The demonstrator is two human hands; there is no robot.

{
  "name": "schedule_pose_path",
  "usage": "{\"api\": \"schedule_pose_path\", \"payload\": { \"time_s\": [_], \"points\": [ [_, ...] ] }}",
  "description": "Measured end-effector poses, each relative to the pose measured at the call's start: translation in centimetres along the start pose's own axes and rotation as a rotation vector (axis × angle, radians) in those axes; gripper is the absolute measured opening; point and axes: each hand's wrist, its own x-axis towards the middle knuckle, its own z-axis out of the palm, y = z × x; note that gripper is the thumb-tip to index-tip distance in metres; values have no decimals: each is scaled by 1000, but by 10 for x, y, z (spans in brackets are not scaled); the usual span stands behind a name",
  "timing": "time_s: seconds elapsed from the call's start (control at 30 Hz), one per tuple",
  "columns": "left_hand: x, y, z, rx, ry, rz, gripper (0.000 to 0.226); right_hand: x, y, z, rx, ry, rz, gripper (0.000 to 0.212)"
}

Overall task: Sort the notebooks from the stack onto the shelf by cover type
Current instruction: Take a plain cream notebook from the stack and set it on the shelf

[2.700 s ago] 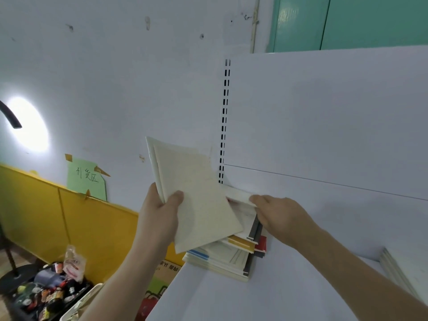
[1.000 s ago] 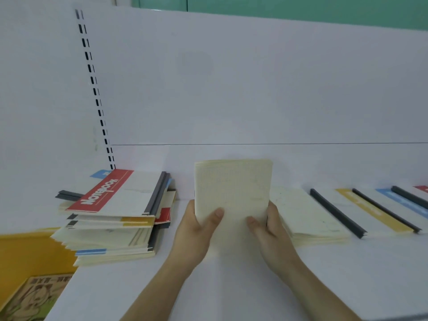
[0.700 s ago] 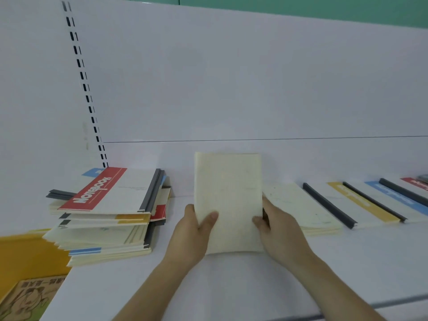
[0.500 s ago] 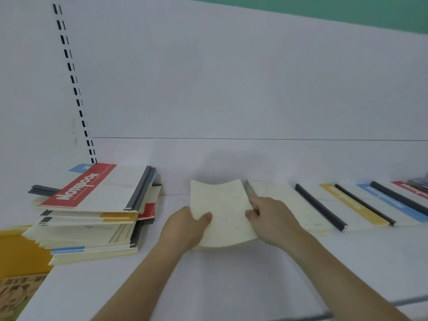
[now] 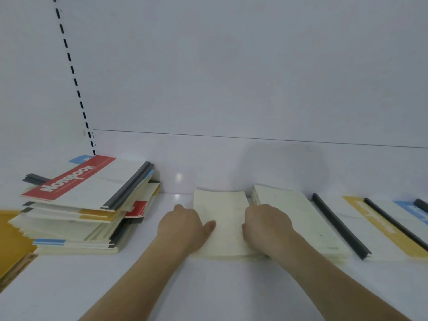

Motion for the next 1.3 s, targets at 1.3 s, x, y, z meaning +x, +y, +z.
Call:
{"api": "schedule_pose_path", "payload": {
  "time_s": [1.3],
  "points": [
    [-30,-20,-19,32,-60,367,105,-21,63,-2,7,7,-386,91]
  ]
}}
